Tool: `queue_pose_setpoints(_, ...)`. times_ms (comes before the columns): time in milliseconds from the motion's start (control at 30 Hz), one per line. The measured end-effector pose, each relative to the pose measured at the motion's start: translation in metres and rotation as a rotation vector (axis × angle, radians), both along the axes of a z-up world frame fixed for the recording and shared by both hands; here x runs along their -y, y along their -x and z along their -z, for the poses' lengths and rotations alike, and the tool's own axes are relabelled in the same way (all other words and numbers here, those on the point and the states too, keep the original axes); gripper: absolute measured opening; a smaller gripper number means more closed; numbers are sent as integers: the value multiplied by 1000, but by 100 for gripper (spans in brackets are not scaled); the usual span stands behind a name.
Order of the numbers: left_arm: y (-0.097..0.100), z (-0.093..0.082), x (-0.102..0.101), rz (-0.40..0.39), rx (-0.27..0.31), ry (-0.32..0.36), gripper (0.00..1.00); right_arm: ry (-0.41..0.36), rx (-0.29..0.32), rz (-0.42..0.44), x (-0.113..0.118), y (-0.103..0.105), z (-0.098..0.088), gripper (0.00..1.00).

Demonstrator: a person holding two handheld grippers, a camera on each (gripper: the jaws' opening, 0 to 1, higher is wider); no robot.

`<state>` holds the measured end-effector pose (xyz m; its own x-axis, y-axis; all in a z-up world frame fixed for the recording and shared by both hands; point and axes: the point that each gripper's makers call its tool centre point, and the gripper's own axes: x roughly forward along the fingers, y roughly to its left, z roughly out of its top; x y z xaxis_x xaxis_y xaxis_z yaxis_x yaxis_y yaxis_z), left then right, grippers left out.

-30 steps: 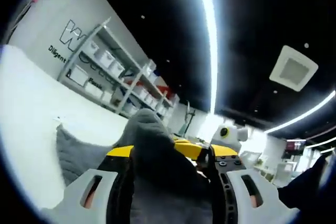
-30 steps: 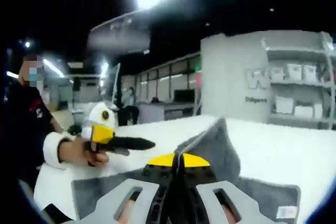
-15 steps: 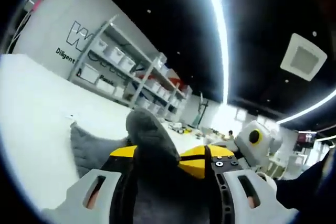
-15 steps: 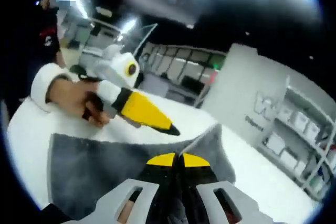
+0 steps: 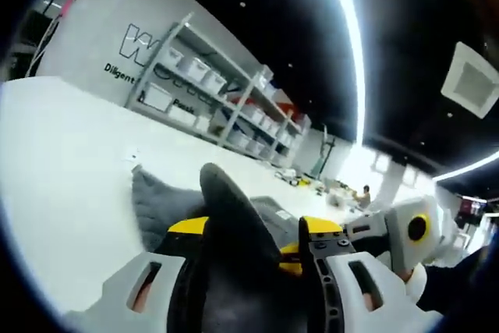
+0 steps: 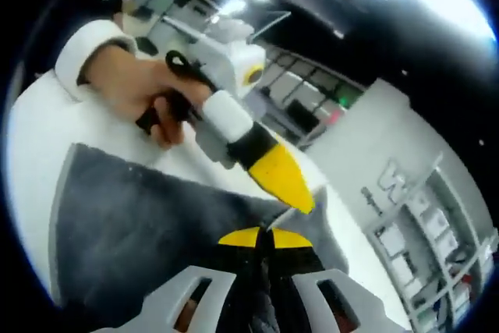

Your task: Open the folded towel by lifting each exposed corner and separating the folded layers until the towel lies flat within the target outline without major curled edges

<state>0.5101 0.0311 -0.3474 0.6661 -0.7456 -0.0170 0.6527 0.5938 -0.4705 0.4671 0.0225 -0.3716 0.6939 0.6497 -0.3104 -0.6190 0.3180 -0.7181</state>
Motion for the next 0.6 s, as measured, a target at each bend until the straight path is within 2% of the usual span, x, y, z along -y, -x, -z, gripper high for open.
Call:
queue_pose_setpoints(167, -3, 7, -2, -10, -5, -53, 41, 38, -7, -69, -12, 11, 10, 0)
queue_pose_setpoints(300, -5, 13, -4, -17, -16, -88, 33, 51, -18, -75, -15, 13, 13, 0)
queue_pose_setpoints(433, -5, 16, -5, -21, -25, -106, 32, 47, -21, -72, -13, 12, 12, 0)
queue_pose_setpoints(500, -5, 18, -7, -30, -24, -124, 27, 46, -28, -80, -14, 14, 12, 0)
queue_pose_setpoints(600, -9, 25, -16, -69, 2, -227, 16, 60, -93, -97, -16, 20, 18, 0)
